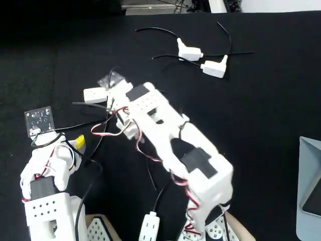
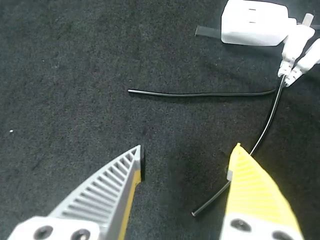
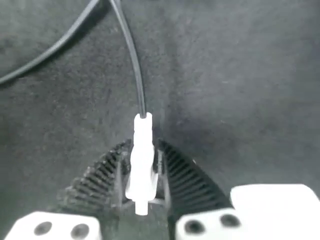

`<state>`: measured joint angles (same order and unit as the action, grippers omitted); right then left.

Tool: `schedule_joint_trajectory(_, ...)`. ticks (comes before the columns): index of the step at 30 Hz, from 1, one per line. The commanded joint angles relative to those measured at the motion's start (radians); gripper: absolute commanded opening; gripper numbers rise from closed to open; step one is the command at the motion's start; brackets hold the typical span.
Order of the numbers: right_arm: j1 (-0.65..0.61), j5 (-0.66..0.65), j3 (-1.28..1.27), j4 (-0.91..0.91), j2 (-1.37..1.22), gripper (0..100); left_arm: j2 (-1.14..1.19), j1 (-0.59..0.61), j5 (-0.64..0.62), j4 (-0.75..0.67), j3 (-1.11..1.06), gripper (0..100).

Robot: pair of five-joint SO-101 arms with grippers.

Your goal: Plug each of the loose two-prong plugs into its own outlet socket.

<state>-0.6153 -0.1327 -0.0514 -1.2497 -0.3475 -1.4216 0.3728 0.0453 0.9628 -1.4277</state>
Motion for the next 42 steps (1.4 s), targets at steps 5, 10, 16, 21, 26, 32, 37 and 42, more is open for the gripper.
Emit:
schedule_joint_trajectory(5, 0.017, -0.005, 0.019, -0.135, 0.39, 1.1, -0.008, 0.008, -0.009, -0.023, 0.013, 28)
schedule_joint_trajectory(10, 0.011, 0.078, -0.12, -0.064, 0.584, 1.1, -0.008, 0.008, -0.034, -0.023, 0.059, 28)
schedule_joint_trajectory(16, -0.012, 0.172, -0.372, 0.135, 0.837, 1.1, -0.008, -0.004, -0.137, -0.023, 0.15, 28)
schedule_joint_trajectory(21, -0.098, 0.232, -0.593, 0.319, 1.076, 1.1, -0.008, -0.048, -0.187, -0.071, 0.188, 28)
schedule_joint_trajectory(26, -0.196, 0.247, -0.789, 0.465, 1.288, 1.1, -0.006, -0.134, -0.241, -0.138, 0.189, 28)
schedule_joint_trajectory(32, -0.213, 0.244, -0.935, 0.506, 1.434, 1.1, -0.008, -0.243, -0.25, -0.127, 0.225, 28)
schedule_joint_trajectory(37, -0.212, 0.242, -0.992, 0.503, 1.442, 1.1, -0.034, -0.326, -0.244, -0.126, 0.26, 28)
schedule_joint_trajectory(42, -0.207, 0.241, -1.013, 0.497, 1.442, 1.1, -0.16, -0.417, -0.184, -0.048, 0.292, 28)
